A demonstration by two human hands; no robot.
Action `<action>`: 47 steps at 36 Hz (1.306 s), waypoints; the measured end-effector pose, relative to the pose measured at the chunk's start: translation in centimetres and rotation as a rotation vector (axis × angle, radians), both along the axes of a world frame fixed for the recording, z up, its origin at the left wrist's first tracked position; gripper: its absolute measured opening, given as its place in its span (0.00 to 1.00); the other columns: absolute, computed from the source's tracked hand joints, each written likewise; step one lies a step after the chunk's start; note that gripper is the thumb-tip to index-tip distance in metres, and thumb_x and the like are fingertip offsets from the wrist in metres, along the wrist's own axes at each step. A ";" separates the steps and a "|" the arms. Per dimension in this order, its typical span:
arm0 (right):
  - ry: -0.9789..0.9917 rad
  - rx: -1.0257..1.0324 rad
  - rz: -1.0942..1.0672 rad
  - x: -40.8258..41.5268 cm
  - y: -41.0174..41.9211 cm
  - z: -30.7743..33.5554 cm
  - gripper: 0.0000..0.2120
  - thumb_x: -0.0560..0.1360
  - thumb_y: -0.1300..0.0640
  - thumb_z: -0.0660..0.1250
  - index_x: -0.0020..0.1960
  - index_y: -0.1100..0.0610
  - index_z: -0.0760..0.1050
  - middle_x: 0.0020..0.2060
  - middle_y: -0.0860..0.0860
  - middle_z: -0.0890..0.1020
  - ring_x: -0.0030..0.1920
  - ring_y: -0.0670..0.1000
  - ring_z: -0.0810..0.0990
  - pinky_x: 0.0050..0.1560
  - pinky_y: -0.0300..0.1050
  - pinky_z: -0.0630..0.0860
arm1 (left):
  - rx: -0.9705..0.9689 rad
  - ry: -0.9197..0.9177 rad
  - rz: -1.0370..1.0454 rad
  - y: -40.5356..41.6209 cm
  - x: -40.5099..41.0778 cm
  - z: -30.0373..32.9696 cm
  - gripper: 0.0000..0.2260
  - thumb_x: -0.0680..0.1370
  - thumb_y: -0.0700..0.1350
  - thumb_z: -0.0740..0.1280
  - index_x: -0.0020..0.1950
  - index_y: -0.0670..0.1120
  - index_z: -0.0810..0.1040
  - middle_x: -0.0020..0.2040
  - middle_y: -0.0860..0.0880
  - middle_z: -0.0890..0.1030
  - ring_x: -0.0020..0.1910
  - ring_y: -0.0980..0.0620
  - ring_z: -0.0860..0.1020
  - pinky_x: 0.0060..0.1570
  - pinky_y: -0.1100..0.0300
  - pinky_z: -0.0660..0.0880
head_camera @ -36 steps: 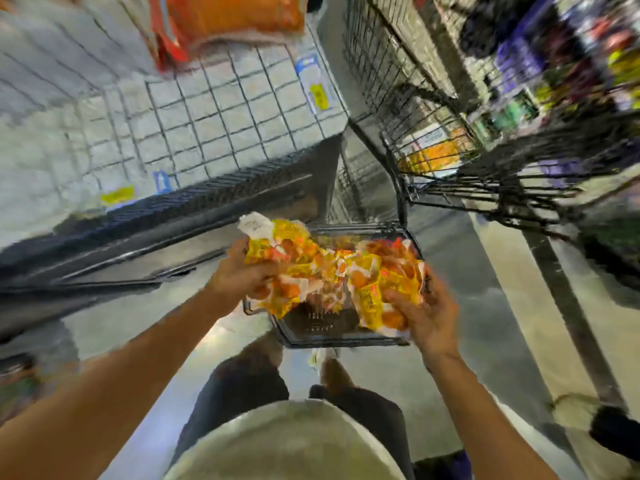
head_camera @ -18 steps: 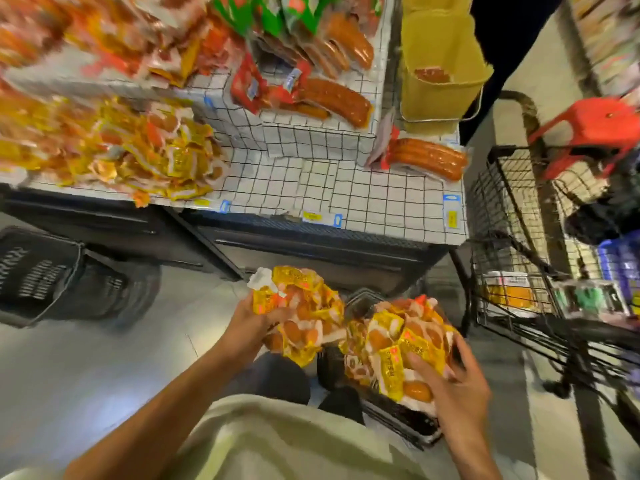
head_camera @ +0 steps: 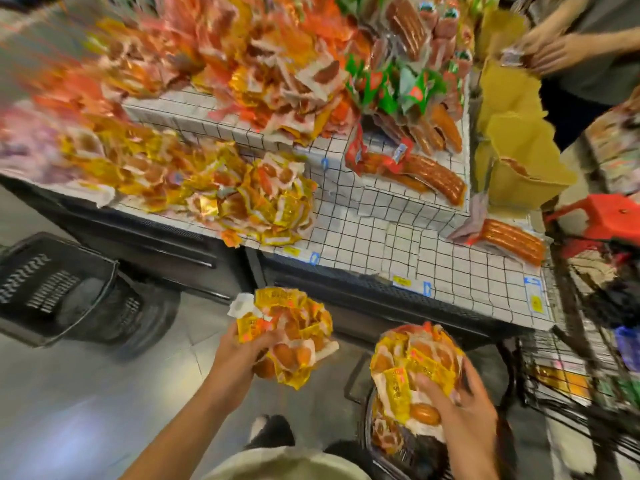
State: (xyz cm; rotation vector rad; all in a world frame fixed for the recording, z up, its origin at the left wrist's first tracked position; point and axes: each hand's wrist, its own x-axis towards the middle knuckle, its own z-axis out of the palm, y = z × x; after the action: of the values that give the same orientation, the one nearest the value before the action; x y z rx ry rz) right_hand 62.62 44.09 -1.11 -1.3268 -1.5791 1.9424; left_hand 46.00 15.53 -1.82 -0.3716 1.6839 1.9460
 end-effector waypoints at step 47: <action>0.026 0.309 0.485 -31.5 1.9 -8.6 0.41 0.75 0.64 0.75 0.77 0.43 0.56 0.64 0.31 0.67 0.55 0.22 0.73 0.38 0.20 0.73 | -0.001 0.082 0.215 3.4 -20.5 6.9 0.19 0.74 0.35 0.71 0.63 0.48 0.80 0.55 0.44 0.86 0.51 0.41 0.85 0.41 0.48 0.81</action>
State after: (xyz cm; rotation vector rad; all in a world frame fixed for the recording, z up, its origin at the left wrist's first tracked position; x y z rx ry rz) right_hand 31.11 46.00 -9.68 -0.8461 -2.2367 1.8383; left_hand 25.55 18.93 5.09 -0.4973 1.7587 2.1413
